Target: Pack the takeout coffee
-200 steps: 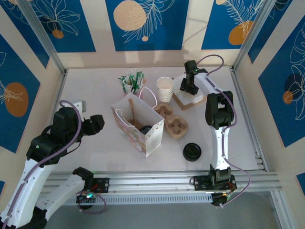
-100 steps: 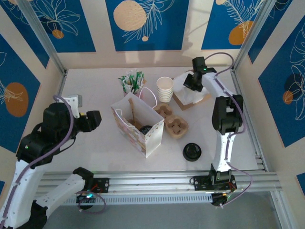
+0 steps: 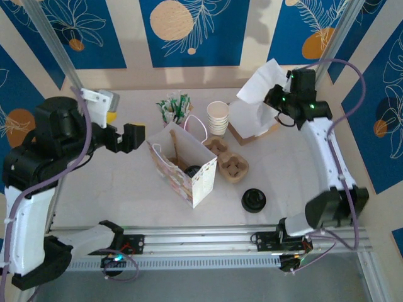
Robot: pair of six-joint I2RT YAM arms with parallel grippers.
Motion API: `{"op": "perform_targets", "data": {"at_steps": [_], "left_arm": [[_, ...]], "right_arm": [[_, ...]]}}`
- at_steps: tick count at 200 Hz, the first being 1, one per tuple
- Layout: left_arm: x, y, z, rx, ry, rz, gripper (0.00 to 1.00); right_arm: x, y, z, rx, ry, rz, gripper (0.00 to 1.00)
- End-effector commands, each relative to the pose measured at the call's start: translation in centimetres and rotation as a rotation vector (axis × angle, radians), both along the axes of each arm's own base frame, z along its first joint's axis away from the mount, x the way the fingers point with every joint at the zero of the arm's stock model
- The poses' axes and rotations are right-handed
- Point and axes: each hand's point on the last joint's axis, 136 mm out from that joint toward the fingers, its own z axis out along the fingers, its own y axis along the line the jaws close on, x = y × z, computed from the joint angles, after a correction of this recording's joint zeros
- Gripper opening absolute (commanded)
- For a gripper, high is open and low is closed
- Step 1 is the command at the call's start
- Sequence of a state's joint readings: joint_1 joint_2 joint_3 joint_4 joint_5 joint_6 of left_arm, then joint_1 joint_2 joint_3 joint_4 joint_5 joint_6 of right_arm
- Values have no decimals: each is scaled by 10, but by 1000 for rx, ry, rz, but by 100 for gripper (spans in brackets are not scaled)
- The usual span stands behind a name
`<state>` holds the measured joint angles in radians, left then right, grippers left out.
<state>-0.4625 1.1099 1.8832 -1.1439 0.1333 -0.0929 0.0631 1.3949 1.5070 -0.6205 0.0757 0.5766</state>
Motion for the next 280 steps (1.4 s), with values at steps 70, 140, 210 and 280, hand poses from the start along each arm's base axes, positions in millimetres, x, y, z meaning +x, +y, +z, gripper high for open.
{"op": "perform_targets", "data": {"at_steps": [70, 140, 210, 280], "left_arm": [[-3, -106, 47, -182, -125, -410, 100], [-25, -158, 55, -300, -111, -510, 100], [-28, -161, 48, -366, -84, -484, 100], [-24, -177, 42, -492, -12, -496, 100]], "right_arm": [[-160, 83, 70, -114, -476, 538, 0], [-214, 128, 106, -142, -735, 745, 0], [-236, 166, 128, -110, -845, 889, 0], [-286, 202, 144, -153, -1119, 1081, 0]]}}
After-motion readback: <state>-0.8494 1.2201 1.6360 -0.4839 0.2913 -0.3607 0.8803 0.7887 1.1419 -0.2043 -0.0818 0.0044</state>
